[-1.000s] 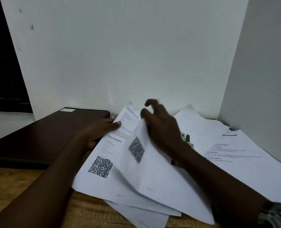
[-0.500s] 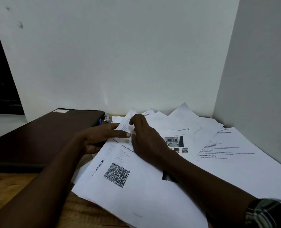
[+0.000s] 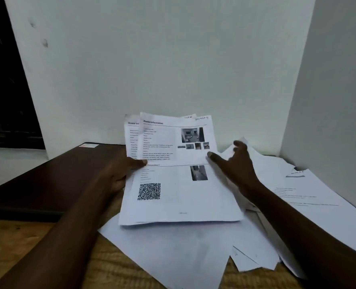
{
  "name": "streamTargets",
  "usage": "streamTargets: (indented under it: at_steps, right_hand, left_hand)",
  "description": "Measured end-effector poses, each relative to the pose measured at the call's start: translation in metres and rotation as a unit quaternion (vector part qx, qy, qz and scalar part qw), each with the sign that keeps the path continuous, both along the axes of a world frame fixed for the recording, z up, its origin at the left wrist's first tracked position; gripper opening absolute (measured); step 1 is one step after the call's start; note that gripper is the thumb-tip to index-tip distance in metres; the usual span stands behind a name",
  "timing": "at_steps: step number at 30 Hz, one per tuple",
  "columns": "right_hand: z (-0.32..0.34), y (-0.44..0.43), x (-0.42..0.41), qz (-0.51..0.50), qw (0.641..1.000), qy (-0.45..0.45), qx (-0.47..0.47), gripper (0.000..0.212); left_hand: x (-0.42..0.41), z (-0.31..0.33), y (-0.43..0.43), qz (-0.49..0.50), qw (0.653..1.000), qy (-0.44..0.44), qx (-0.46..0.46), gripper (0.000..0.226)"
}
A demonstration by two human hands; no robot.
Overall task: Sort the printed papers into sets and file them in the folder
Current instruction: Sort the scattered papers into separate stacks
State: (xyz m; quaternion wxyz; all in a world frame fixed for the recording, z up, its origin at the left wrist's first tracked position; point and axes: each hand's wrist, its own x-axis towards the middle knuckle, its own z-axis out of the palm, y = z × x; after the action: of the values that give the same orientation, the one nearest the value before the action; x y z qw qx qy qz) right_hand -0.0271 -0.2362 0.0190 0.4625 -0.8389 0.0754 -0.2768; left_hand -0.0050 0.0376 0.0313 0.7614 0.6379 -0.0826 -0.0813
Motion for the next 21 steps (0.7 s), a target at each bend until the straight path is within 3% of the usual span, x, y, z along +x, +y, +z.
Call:
streamTargets:
  at_steps: [2, 5, 6, 9, 14, 17, 19, 21]
  right_hand:
    - [-0.001, 0.002, -0.002, 0.085, 0.987, 0.095, 0.095, 0.075]
    - [0.001, 0.008, -0.003, 0.179, 0.977, 0.077, 0.092, 0.009]
    - [0.003, 0.009, -0.004, 0.204, 0.971, 0.065, 0.106, 0.003]
    - [0.005, 0.013, -0.010, 0.253, 0.951, 0.056, 0.171, 0.013]
    - [0.012, 0.017, -0.009, 0.196, 0.949, -0.038, 0.243, 0.021]
    - [0.015, 0.023, -0.013, 0.249, 0.921, 0.003, 0.298, 0.025]
    - [0.013, 0.029, -0.019, 0.280, 0.923, 0.057, 0.259, 0.031]
    - [0.006, 0.035, -0.024, 0.274, 0.956, 0.087, 0.062, 0.043]
  left_hand:
    - [-0.002, 0.001, 0.000, 0.005, 1.000, 0.002, 0.017, 0.035]
    - [-0.007, 0.003, -0.006, 0.018, 1.000, -0.011, 0.012, 0.038]
    - [-0.009, 0.005, -0.008, 0.022, 1.000, -0.013, 0.006, 0.037]
    - [-0.014, 0.007, -0.012, 0.003, 1.000, -0.014, 0.000, 0.035]
    - [-0.021, 0.012, -0.014, -0.017, 0.999, -0.020, 0.031, 0.028]
    - [-0.008, 0.013, -0.004, 0.114, 0.992, -0.040, -0.038, 0.036]
    - [-0.004, 0.018, 0.007, 0.226, 0.967, -0.018, -0.116, 0.040]
    - [0.001, 0.012, 0.019, 0.257, 0.955, 0.009, -0.146, 0.042]
